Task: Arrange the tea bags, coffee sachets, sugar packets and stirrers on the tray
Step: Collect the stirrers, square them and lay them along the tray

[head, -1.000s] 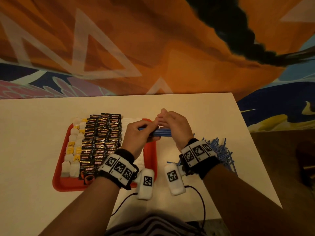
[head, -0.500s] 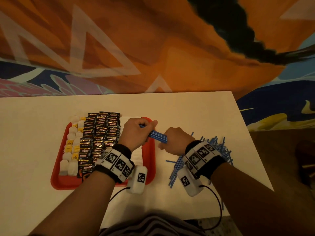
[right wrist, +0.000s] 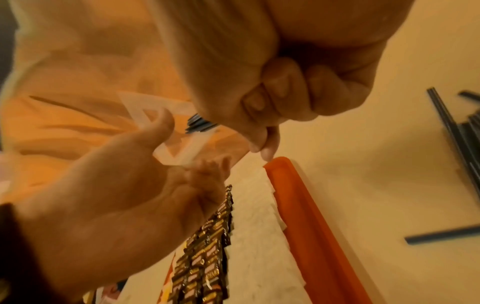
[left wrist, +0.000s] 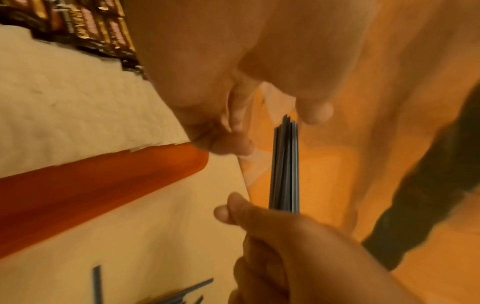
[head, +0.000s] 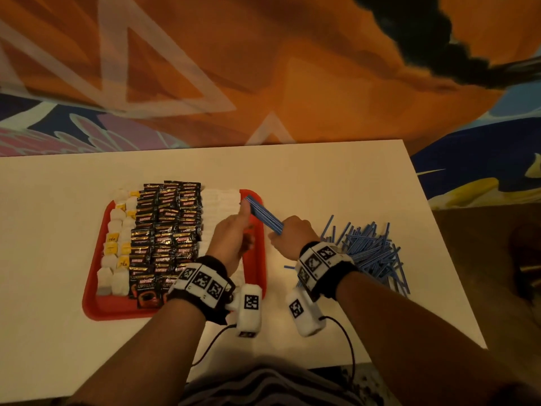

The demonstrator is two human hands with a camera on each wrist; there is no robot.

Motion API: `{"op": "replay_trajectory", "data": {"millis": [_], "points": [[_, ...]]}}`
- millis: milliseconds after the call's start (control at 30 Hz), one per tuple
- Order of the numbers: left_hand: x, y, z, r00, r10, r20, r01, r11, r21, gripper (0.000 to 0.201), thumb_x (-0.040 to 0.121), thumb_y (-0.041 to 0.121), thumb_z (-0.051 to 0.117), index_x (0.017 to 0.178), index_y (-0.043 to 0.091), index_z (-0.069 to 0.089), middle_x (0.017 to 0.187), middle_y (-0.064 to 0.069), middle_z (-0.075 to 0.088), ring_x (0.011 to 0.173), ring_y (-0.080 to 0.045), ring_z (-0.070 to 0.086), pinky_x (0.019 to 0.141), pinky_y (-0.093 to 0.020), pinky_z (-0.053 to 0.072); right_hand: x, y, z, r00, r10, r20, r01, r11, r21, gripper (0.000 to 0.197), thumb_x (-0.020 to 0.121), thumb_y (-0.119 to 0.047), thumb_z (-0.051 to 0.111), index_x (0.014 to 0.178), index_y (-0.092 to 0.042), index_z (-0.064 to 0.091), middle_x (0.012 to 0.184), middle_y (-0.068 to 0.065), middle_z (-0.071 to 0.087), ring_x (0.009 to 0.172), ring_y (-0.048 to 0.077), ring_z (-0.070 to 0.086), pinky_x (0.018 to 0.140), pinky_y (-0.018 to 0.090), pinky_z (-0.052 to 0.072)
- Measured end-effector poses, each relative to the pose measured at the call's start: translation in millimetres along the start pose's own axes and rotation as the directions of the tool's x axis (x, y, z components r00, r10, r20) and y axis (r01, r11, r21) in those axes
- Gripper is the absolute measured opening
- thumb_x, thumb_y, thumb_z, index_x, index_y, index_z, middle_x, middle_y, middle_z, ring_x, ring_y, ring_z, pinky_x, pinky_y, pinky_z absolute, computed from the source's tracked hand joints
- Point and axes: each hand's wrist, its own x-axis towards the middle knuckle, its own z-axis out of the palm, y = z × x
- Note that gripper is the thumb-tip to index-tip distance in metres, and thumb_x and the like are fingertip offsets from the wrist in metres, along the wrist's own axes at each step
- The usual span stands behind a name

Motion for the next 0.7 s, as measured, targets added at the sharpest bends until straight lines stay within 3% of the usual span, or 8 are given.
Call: {"op": "replay_trajectory", "data": {"millis": [100,167,233,333,400,500,600,700], "points": [[7,-16,8,0.996,-0.038,0.081,0.045,0.995,-0.086,0.038,0.1,0.044,0.052,0.102,0.009,0.066,0.097,-0.008,0.07,0.092,-0.024,0.063,0.083,-0.034,0.05,5,-5,18,0.999,0.04,0.029,-0.039,0.999,-0.023,0.017,0.091,-0.026,0.057,0.088,-0.012,0.049,0.085,0.008,0.053,0.067,0.023,0.051,0.052,0.028,0.038],[15,-21,13,0.995,-0.064,0.074,0.076,0.981,-0.181,0.033,0.102,0.035,0.053,0.095,0.006,0.066,0.094,-0.009,0.072,0.096,-0.026,0.066,0.092,-0.04,0.051,7,-9,30,0.998,0.036,0.055,-0.034,0.999,-0.039,0.015,0.09,-0.024,0.058,0.097,-0.012,0.051,0.091,0.007,0.055,0.073,0.023,0.053,0.061,0.03,0.043],[24,-21,19,0.994,-0.101,0.047,0.109,0.969,-0.22,0.031,0.105,0.027,0.049,0.091,0.003,0.064,0.088,-0.011,0.072,0.088,-0.024,0.069,0.085,-0.038,0.054,11,-11,40,0.996,0.002,0.09,0.0,1.0,-0.028,0.025,0.088,-0.022,0.061,0.11,-0.012,0.055,0.102,0.01,0.06,0.08,0.025,0.058,0.065,0.03,0.046],[40,-13,24,0.991,-0.134,-0.006,0.128,0.958,-0.258,0.026,0.107,0.016,0.045,0.082,0.01,0.05,0.065,-0.005,0.057,0.059,-0.018,0.061,0.069,-0.036,0.053,19,-6,44,0.984,-0.042,0.174,0.037,0.999,0.032,0.03,0.084,-0.027,0.067,0.108,-0.014,0.057,0.1,0.007,0.064,0.089,0.028,0.065,0.071,0.031,0.051],[56,-5,21,0.986,-0.161,-0.04,0.151,0.971,-0.184,0.025,0.106,0.011,0.044,0.082,0.011,0.047,0.062,-0.004,0.051,0.054,-0.017,0.053,0.062,-0.036,0.05,21,5,41,0.974,-0.029,0.223,0.02,0.999,0.046,0.026,0.086,-0.028,0.067,0.106,-0.013,0.059,0.101,0.007,0.066,0.092,0.028,0.065,0.078,0.032,0.054],[85,-1,14,0.978,-0.196,-0.071,0.198,0.98,0.024,0.02,0.103,0.007,0.049,0.084,0.009,0.053,0.068,-0.006,0.053,0.058,-0.019,0.053,0.056,-0.034,0.052,25,27,41,0.957,0.005,0.291,-0.024,0.998,0.063,0.033,0.083,-0.026,0.073,0.11,-0.01,0.063,0.098,0.009,0.07,0.09,0.026,0.067,0.083,0.039,0.058],[106,-1,9,0.973,-0.214,-0.088,0.228,0.95,0.215,0.017,0.098,0.002,0.056,0.081,0.004,0.057,0.07,-0.011,0.057,0.06,-0.022,0.057,0.061,-0.039,0.053,26,46,42,0.953,0.018,0.303,-0.056,0.991,0.118,0.04,0.077,-0.039,0.077,0.109,-0.022,0.059,0.105,0.006,0.067,0.095,0.023,0.066,0.082,0.033,0.055],[124,-5,14,0.967,-0.23,-0.111,0.255,0.892,0.374,0.013,0.094,0.0,0.059,0.081,0.0,0.06,0.072,-0.015,0.062,0.065,-0.027,0.061,0.075,-0.046,0.058,28,61,41,0.95,0.035,0.311,-0.09,0.982,0.164,0.037,0.078,-0.044,0.077,0.104,-0.028,0.056,0.108,0.005,0.064,0.098,0.021,0.064,0.08,0.029,0.052]]}}
